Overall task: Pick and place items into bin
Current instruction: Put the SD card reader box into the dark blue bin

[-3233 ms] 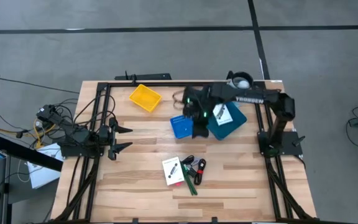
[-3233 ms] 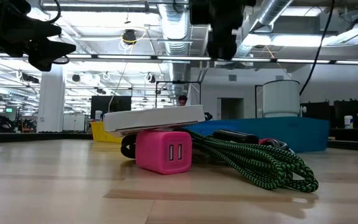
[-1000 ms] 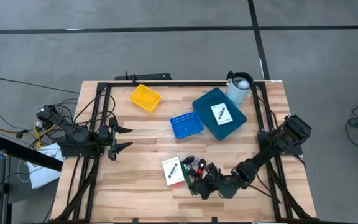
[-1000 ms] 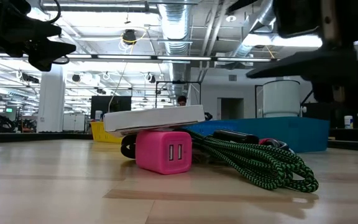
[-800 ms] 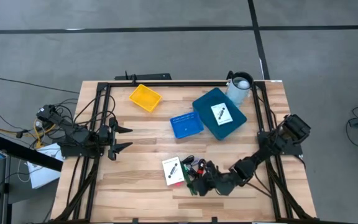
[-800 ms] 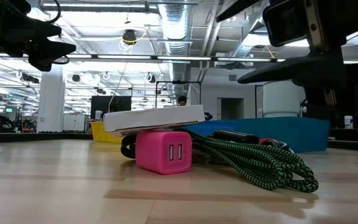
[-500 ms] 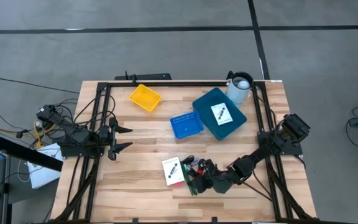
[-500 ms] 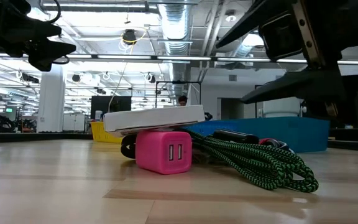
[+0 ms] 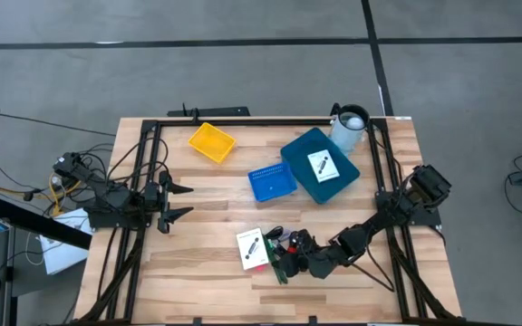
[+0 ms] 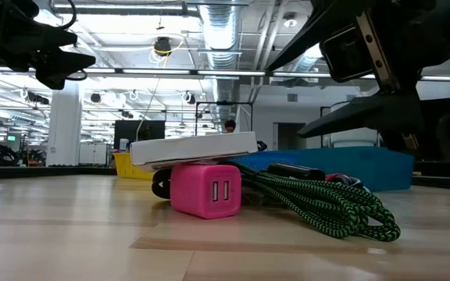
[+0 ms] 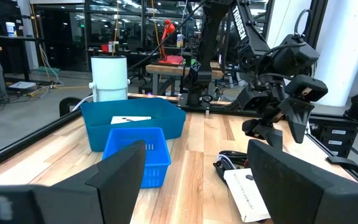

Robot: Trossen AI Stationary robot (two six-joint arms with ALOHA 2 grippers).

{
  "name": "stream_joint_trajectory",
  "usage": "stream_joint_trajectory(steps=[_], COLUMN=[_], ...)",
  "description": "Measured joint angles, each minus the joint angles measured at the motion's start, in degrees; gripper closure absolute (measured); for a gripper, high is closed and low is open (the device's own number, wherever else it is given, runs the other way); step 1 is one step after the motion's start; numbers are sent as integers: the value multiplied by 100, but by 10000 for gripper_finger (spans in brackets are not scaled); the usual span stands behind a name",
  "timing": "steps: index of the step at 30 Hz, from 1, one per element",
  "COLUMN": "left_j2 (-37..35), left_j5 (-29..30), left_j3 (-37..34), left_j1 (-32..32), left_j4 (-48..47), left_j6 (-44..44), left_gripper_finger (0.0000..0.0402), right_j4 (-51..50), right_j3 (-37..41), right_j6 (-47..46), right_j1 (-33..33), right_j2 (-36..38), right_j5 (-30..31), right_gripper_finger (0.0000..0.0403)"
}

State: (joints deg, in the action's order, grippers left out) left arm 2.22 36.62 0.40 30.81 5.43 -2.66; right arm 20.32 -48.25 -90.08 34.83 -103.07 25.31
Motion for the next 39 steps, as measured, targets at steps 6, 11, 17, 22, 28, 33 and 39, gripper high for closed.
stream_joint_trajectory(steps=[6, 11, 17, 22, 28, 33, 39], left_j2=[0, 0, 0, 0, 1, 2, 1], left_j5=[0, 0, 0, 0, 0, 0, 0], left_j3=[1, 2, 0, 0, 1, 2, 0], left_j1=[0, 0, 0, 2, 1, 0, 1], left_j4=[0, 0, 0, 0, 0, 0, 0], left_j6=[-1, 0, -2, -2, -1, 0, 0], left_gripper_finger=[129, 129, 129, 129, 129, 129, 129], right_j4=[1, 2, 2, -17, 55, 467, 524], right_j3=[0, 0, 0, 0, -49, -85, -98], right_j6=[1, 2, 4, -2, -126, -153, -163], right_j1=[0, 0, 0, 0, -66, -139, -224], right_j2=[0, 0, 0, 0, -203, -413, -413], right_j5=[14, 53, 68, 245, 157, 6, -166], right_gripper_finger=[163, 163, 163, 163, 163, 163, 163])
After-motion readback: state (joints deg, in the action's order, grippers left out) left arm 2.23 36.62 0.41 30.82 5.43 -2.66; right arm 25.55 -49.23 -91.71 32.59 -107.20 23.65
